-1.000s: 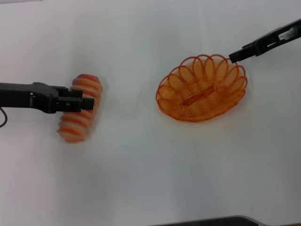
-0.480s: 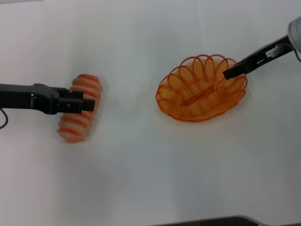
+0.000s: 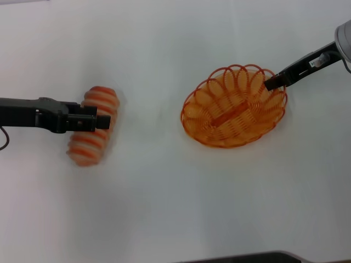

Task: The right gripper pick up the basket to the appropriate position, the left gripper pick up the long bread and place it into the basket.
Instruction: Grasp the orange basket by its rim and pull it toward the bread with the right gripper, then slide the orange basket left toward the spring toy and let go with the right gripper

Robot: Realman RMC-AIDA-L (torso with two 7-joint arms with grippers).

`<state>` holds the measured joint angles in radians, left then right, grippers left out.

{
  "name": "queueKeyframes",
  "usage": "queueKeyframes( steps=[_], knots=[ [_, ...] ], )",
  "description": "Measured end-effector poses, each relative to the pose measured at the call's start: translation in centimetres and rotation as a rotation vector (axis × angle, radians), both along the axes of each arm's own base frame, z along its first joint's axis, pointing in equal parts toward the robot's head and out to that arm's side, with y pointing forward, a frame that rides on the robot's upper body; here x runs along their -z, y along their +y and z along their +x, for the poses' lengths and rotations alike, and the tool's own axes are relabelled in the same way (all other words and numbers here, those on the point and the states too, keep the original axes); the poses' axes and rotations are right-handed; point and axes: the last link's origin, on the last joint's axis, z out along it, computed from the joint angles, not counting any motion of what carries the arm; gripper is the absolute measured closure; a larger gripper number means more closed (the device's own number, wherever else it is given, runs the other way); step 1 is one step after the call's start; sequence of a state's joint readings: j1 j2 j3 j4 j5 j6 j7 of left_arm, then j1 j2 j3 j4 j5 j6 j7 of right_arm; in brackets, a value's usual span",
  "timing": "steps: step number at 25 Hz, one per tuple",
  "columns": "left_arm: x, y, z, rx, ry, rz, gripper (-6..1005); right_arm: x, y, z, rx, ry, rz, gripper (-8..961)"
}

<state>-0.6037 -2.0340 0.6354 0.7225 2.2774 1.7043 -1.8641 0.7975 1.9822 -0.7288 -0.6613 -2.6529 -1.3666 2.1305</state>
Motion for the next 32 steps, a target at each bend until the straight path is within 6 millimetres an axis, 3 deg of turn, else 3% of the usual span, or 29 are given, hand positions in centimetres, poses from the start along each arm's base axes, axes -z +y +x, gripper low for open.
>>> queueKeyframes(
  steps=[5,13,23,32],
  knots=[
    [0.0,0.0,0.0,-0.001,0.0,0.0,343,-0.9,-0.1,-0.4,0.016,0.092,0.024,855],
    [0.0,0.0,0.0,0.001,-0.001,0.0,343,-3.1,-1.5,0.3,0.13,0.385,0.128,855],
    [0.1,0.2,0.1,0.008,0.004,0.006,348,0.4,-3.2,2.6,0.319,0.532,0.21,844],
    [0.1,0.3,0.3,0.012,0.004,0.007,361,2.7,-3.3,2.3,0.339,0.533,0.21,812]
  ],
)
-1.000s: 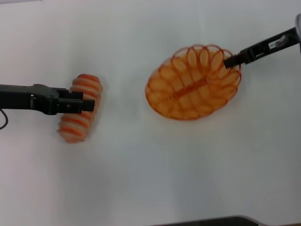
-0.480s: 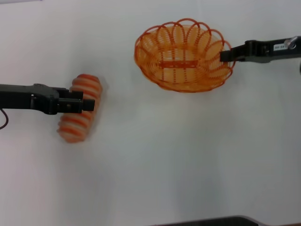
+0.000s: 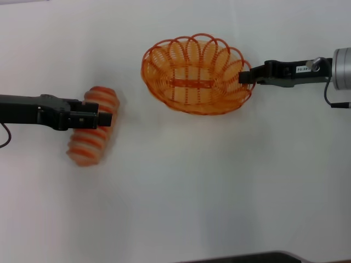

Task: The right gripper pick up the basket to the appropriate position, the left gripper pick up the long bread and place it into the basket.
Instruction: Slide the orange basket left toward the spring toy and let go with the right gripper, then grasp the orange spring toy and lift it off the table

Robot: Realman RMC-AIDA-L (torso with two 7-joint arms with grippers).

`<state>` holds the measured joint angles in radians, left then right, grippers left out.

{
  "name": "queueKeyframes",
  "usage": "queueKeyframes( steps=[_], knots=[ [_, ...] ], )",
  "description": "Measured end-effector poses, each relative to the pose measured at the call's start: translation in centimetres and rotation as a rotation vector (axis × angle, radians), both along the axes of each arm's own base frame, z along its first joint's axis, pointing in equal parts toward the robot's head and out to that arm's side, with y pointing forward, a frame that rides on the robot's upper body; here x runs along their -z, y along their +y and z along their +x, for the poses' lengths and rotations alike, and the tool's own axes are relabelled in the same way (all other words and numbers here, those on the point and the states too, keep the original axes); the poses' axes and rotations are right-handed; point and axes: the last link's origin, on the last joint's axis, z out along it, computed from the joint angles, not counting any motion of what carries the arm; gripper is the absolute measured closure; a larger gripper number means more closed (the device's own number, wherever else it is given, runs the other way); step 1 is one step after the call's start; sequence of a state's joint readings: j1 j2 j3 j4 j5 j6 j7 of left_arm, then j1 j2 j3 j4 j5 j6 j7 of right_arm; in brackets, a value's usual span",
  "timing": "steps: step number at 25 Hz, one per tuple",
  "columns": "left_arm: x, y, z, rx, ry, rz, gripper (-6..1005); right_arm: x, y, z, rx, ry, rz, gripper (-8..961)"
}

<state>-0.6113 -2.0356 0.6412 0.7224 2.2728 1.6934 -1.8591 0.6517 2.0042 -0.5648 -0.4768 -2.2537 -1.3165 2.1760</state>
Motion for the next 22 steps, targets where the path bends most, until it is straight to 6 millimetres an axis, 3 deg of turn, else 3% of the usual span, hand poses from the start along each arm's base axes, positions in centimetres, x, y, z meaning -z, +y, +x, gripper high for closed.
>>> queueKeyframes(
  steps=[9,14,22],
  knots=[
    [0.0,0.1,0.1,0.004,0.001,0.001,375,0.6,0.1,0.1,0.014,-0.005,0.012,781],
    [-0.1,0.2,0.2,0.007,0.0,0.001,382,0.4,0.3,0.5,0.02,-0.023,0.041,550],
    [-0.1,0.2,0.2,0.002,-0.003,0.004,394,-3.0,0.9,1.5,-0.1,-0.006,0.283,376]
  ],
)
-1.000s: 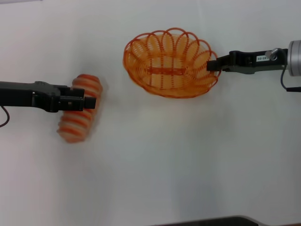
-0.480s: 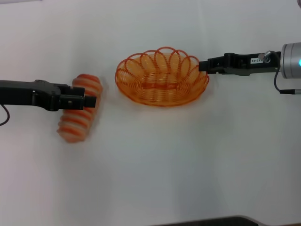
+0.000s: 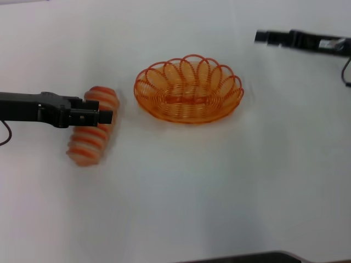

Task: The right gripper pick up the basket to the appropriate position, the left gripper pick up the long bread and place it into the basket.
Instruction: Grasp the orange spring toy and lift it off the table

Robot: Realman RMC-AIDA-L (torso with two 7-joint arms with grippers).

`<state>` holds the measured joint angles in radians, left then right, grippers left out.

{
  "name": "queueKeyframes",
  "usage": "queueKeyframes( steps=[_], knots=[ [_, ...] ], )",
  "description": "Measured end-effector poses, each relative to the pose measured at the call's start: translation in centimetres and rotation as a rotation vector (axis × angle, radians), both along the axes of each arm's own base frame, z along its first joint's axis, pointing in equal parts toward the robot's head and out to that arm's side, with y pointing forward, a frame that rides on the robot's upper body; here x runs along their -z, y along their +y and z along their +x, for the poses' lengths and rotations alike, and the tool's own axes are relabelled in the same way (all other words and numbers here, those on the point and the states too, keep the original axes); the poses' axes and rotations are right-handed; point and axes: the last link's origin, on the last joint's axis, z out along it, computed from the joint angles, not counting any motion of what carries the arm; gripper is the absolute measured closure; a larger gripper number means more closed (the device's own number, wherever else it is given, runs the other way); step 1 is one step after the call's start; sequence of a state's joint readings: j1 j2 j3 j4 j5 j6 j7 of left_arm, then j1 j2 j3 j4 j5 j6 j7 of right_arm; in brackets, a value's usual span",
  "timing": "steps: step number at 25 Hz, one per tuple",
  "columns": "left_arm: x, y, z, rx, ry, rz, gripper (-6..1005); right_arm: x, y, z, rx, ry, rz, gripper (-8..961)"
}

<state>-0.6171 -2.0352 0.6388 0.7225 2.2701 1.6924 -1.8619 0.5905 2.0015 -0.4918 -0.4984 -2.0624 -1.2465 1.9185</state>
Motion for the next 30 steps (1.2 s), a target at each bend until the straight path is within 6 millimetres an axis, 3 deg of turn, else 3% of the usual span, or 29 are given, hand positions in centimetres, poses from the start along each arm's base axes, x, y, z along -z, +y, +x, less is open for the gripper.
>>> queueKeyframes(
  steps=[6,12,23,30],
  knots=[
    [0.0,0.0,-0.1,-0.007,-0.002,0.003,403,-2.2,-1.6,-2.7,-0.343,0.05,0.107,377],
    [0.2,0.1,-0.1,-0.012,-0.001,0.012,411,-2.2,-3.1,-4.8,-0.584,-0.016,-0.05,386],
    [0.1,0.7,0.1,-0.034,0.007,0.029,428,-1.2,-3.5,-4.9,-0.64,-0.149,-0.285,386],
    [-1.3,2.0,-0.3,-0.169,0.064,0.055,438,-1.3,-2.8,-4.7,-0.625,-0.193,-0.275,386]
  ],
)
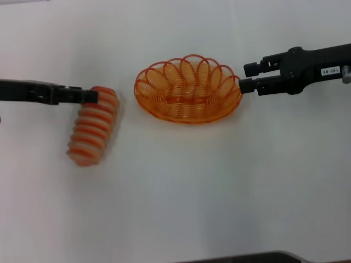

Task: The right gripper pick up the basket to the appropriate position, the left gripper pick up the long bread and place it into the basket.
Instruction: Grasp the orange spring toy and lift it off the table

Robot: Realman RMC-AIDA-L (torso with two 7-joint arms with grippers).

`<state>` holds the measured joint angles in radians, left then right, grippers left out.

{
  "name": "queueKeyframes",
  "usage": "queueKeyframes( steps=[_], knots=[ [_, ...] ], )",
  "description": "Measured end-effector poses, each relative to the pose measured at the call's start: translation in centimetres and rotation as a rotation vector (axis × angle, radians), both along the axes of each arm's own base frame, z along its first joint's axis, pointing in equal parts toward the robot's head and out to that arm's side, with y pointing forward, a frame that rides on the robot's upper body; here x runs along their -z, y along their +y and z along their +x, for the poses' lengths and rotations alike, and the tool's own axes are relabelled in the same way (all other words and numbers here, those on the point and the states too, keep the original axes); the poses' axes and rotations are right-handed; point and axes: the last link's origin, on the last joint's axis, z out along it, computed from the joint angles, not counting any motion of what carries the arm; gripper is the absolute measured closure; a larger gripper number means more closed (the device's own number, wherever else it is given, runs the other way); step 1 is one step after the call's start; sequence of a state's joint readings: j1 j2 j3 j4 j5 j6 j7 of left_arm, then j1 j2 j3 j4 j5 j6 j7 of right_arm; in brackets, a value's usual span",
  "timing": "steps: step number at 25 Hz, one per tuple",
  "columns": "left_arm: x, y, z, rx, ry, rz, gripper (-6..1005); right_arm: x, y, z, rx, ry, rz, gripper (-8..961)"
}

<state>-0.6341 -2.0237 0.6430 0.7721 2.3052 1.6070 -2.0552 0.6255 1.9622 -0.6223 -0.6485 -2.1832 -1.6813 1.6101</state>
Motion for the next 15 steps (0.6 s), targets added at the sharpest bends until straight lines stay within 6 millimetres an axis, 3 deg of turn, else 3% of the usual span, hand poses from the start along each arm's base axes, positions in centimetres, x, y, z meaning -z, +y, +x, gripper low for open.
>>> queueKeyframes(
  steps=[7,15],
  knots=[
    [-1.1,1.1,0.2,-0.167,0.113,-0.011,448,-0.1,0.6,0.0,-0.009,-0.02,0.024,386],
    [-0.1,2.2,1.1,-0.237,0.232,-0.044,460,-0.1,0.9,0.1,-0.013,-0.04,0.047,386]
  ],
)
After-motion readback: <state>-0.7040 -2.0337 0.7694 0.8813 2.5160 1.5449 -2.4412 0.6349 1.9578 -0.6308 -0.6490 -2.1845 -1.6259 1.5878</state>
